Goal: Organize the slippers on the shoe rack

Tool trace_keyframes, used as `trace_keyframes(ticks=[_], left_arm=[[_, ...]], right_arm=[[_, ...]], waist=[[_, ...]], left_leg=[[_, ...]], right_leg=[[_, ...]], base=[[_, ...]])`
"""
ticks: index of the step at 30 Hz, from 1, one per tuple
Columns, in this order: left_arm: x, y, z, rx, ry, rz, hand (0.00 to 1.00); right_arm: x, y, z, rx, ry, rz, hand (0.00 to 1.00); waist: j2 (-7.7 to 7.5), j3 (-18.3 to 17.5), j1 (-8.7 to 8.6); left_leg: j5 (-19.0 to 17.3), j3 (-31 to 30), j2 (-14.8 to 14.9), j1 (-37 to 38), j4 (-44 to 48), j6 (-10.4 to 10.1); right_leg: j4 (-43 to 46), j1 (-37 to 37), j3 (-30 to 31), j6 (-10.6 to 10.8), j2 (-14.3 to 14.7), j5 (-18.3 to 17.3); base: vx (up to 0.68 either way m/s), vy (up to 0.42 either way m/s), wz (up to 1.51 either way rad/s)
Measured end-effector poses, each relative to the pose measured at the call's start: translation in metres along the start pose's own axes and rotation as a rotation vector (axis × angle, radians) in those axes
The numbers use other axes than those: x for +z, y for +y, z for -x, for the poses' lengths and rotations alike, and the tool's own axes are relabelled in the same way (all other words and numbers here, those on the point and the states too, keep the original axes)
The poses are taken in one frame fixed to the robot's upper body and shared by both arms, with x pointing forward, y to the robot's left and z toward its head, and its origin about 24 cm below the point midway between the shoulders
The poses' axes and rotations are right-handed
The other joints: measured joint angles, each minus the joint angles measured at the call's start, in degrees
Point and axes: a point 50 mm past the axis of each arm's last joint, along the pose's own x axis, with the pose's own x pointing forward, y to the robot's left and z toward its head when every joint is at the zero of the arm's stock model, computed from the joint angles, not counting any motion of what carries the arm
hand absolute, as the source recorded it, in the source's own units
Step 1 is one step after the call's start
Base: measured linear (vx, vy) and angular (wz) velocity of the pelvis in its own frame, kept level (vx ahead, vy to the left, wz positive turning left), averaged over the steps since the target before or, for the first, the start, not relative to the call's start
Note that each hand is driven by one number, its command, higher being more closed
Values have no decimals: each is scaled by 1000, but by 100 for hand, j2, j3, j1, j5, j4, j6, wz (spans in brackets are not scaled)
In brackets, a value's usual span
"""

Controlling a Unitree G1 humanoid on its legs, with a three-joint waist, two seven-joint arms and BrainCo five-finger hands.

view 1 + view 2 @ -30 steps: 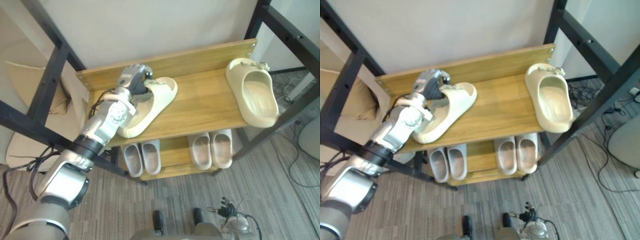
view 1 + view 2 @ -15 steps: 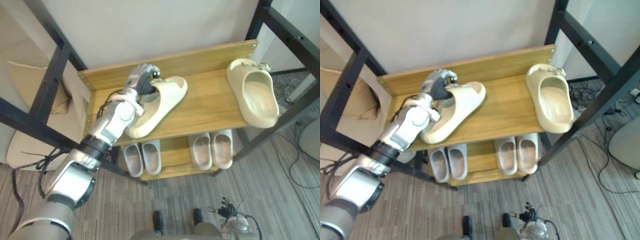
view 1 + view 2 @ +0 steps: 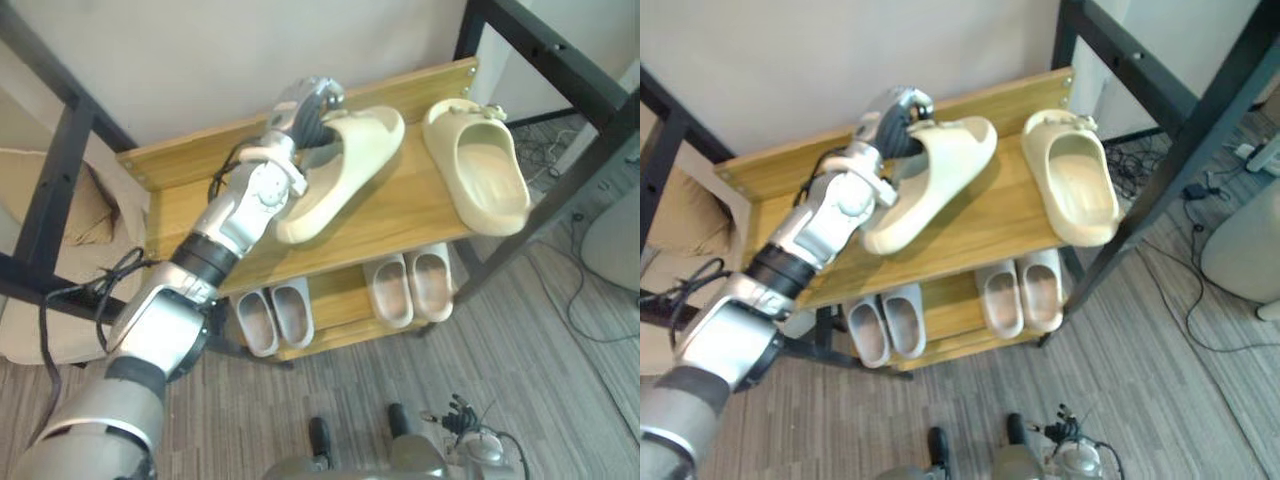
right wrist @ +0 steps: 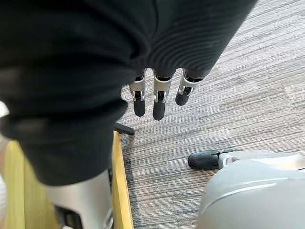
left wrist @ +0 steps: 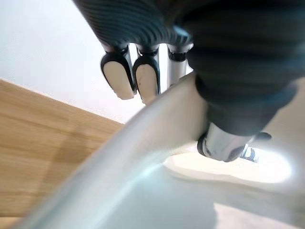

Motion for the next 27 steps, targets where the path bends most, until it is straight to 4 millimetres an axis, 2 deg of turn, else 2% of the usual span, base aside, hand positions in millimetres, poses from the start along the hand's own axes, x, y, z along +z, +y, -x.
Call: trace_keyframes(ticks=[6, 7, 23, 27], left_arm=[[-4, 2, -2, 3, 30, -9, 100], [-4, 2, -2, 3, 30, -10, 0], [8, -16, -4, 2, 34, 68, 0], [4, -23, 1, 4, 54, 84, 0]], right_arm=[[1, -3, 1, -16, -12, -26, 0], [0, -3, 1, -20, -10, -35, 0], [-4, -6, 3, -44, 1, -50, 0], [-5, -6, 3, -48, 3, -49, 0]], waist=[[32, 52, -40], [33, 52, -41], [51, 61, -43], [55, 64, -79]], left_leg=[[0, 16, 10, -90, 1, 0], [0, 15, 9, -92, 1, 0], [2, -46, 3, -167, 37, 1], [3, -120, -25, -122, 69, -1]], right_leg=[[36, -130, 51, 4, 1, 2], [37, -134, 59, 4, 1, 2], [79, -169, -23, 29, -32, -17], [58, -55, -133, 27, -32, -18]], base=[[3, 0, -3], [24, -1, -5], [-5, 0, 2], [-7, 7, 11]])
